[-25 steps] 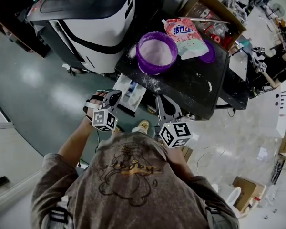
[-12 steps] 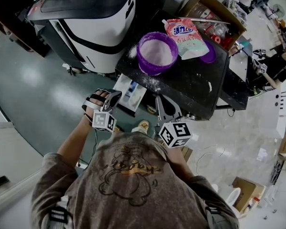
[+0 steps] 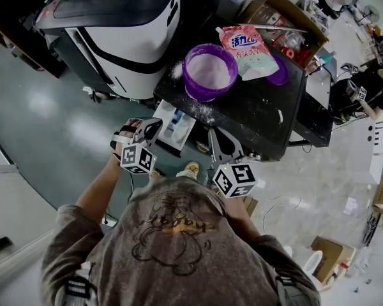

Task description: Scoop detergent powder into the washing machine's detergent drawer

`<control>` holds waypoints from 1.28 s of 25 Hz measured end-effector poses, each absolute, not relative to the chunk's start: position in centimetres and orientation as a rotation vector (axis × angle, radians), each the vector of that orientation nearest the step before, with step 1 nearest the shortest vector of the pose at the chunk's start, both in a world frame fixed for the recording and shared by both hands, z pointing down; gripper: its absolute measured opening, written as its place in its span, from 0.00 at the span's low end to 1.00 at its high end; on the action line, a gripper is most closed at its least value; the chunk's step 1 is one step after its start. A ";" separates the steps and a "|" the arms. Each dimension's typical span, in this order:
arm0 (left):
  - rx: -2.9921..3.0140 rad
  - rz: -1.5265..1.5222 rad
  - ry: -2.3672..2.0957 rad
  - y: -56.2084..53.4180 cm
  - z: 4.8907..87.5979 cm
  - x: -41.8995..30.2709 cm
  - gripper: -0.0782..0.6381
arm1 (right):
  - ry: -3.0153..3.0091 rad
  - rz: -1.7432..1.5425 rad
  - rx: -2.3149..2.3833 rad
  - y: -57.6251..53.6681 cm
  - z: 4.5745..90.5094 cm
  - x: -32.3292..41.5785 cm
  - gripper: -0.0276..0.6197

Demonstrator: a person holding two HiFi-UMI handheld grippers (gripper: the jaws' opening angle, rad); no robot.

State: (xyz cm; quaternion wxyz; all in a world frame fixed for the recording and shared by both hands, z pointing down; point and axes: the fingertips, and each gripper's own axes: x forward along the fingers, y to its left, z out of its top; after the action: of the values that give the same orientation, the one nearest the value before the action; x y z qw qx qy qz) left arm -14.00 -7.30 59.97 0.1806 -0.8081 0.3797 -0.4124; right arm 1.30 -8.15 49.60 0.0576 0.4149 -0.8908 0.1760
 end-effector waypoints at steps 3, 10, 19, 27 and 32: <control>-2.432 -1.074 1.231 -7.9 59.0 -14.6 0.14 | -2.698 0.531 1.258 -8.3 49.6 1.4 0.05; -2.675 -0.835 1.556 -9.1 57.2 -16.3 0.14 | -2.700 0.524 1.257 -8.7 49.4 1.5 0.05; -2.803 -0.403 1.855 -9.9 52.1 -18.0 0.14 | -2.706 0.513 1.279 -9.5 49.0 1.5 0.05; -2.793 -0.221 1.868 -10.5 47.9 -18.3 0.14 | -2.708 0.488 1.322 -10.3 48.3 2.2 0.05; -2.761 -0.138 1.865 -10.6 45.2 -18.6 0.14 | -2.716 0.470 1.359 -10.9 47.4 2.7 0.05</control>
State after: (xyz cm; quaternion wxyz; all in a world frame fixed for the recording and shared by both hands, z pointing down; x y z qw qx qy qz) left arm -18.58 -10.59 45.16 -0.0965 -0.8240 0.5568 -0.0413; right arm 2.67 -10.90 47.39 0.0342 0.4419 -0.8833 0.1530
